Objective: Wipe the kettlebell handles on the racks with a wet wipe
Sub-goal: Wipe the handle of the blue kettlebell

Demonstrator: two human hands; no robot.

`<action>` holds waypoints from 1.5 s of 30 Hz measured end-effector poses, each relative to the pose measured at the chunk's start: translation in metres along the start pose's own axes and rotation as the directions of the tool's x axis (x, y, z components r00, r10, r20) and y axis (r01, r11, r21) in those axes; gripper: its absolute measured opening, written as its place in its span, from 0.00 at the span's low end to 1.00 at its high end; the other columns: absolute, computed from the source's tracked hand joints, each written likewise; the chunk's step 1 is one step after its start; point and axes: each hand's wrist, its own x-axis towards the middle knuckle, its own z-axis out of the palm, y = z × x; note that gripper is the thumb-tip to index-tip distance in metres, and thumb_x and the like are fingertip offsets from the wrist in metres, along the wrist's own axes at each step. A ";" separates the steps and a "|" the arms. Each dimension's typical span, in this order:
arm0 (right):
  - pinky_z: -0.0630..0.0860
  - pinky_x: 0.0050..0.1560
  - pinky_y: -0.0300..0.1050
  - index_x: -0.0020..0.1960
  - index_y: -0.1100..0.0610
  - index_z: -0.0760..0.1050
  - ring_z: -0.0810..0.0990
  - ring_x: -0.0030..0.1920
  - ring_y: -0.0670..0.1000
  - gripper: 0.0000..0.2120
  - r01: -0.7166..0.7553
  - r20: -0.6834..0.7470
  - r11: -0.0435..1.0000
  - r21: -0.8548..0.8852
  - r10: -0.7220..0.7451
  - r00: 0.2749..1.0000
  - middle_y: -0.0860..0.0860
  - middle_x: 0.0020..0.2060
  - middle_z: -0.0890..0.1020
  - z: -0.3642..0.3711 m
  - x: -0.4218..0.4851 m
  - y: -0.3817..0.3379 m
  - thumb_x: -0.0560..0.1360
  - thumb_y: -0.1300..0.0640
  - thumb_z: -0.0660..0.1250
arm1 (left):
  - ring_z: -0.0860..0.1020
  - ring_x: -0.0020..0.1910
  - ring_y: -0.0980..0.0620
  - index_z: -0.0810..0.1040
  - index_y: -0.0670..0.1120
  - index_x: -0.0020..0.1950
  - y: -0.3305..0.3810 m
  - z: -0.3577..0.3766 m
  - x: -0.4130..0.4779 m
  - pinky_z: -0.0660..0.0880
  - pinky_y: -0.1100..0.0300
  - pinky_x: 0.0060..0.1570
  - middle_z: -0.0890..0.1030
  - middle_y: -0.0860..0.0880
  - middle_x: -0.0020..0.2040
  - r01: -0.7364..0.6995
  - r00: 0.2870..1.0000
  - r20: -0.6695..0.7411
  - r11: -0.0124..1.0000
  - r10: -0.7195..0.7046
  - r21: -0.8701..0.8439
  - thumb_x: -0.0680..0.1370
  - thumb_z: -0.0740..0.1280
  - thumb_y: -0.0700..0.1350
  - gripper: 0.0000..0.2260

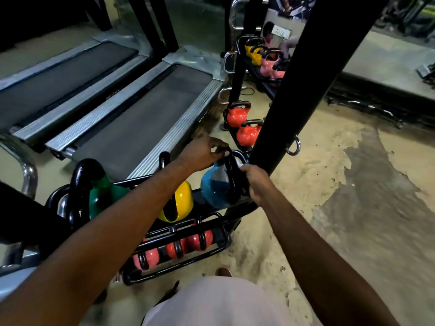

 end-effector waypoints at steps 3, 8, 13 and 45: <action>0.78 0.49 0.52 0.48 0.63 0.82 0.83 0.44 0.58 0.16 0.147 0.048 0.986 -0.077 -0.144 0.988 0.60 0.45 0.85 -0.025 -0.026 0.017 0.75 0.48 0.70 | 0.79 0.58 0.58 0.83 0.51 0.60 0.005 0.000 -0.006 0.73 0.65 0.55 0.82 0.55 0.60 -0.084 0.996 0.026 0.996 0.084 -0.032 0.77 0.70 0.53 0.13; 0.76 0.49 0.48 0.46 0.51 0.80 0.81 0.47 0.49 0.03 0.548 -0.059 0.739 -0.391 -0.615 0.787 0.45 0.43 0.83 -0.018 -0.046 0.029 0.74 0.52 0.73 | 0.79 0.59 0.56 0.83 0.51 0.59 0.003 0.001 -0.012 0.74 0.61 0.60 0.82 0.52 0.60 -0.159 0.987 -0.018 0.987 0.159 0.013 0.76 0.71 0.53 0.13; 0.67 0.50 0.49 0.50 0.51 0.80 0.71 0.51 0.53 0.12 0.419 0.046 0.186 -0.889 -0.873 0.485 0.50 0.48 0.76 0.022 -0.034 0.036 0.67 0.54 0.74 | 0.78 0.59 0.57 0.84 0.51 0.58 0.000 0.000 -0.019 0.70 0.68 0.58 0.82 0.52 0.61 -0.141 0.987 -0.076 0.990 0.139 -0.029 0.76 0.73 0.51 0.12; 0.68 0.46 0.49 0.45 0.52 0.79 0.72 0.46 0.53 0.09 0.449 0.129 0.097 -0.888 -0.886 0.445 0.50 0.42 0.77 0.016 -0.039 0.060 0.67 0.55 0.77 | 0.80 0.57 0.53 0.83 0.52 0.60 -0.001 0.010 -0.037 0.75 0.58 0.57 0.82 0.51 0.60 -0.144 0.983 -0.115 0.990 0.144 0.008 0.77 0.71 0.52 0.13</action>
